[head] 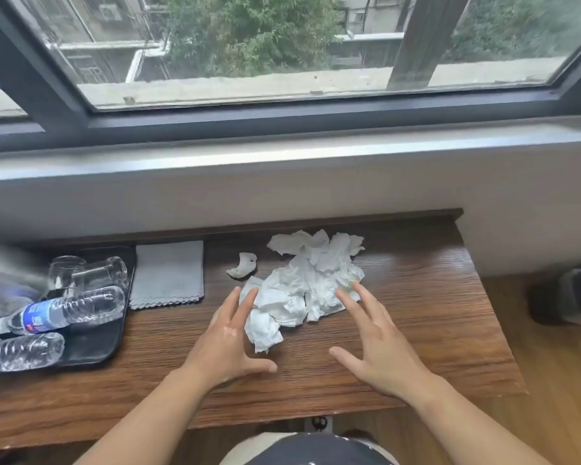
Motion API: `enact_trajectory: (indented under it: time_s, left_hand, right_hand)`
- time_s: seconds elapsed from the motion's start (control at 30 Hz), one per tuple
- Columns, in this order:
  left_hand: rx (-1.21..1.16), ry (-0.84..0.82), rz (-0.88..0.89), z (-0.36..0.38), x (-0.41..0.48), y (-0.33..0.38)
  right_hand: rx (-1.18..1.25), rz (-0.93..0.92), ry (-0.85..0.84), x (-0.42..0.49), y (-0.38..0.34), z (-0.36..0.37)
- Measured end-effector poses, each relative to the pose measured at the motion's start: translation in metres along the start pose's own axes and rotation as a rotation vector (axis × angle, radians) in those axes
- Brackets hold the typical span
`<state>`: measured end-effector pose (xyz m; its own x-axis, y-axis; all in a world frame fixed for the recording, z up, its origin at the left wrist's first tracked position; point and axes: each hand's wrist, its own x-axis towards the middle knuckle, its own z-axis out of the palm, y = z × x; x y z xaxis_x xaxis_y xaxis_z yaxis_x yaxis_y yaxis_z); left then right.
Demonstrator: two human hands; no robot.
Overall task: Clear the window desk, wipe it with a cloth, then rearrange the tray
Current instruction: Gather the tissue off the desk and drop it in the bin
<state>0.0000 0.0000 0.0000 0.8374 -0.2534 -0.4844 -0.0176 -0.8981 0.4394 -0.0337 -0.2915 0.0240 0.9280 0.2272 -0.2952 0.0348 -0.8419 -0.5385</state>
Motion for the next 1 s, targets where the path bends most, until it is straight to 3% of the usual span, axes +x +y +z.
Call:
enact_trajectory:
  time_s: [0.53,0.8,1.0]
  left_hand:
    - [0.134,-0.03,0.083,0.012,0.063,-0.018]
    - [0.226,0.006,0.045,0.033,0.085,0.005]
    - [0.288,0.002,0.01,0.047,0.108,0.019]
  right_hand:
    - [-0.252,0.297,-0.03,0.072,0.008,0.038]
    - [-0.408,0.229,-0.098,0.128,0.036,0.031]
    - [-0.395,0.109,-0.166,0.162,0.049,0.043]
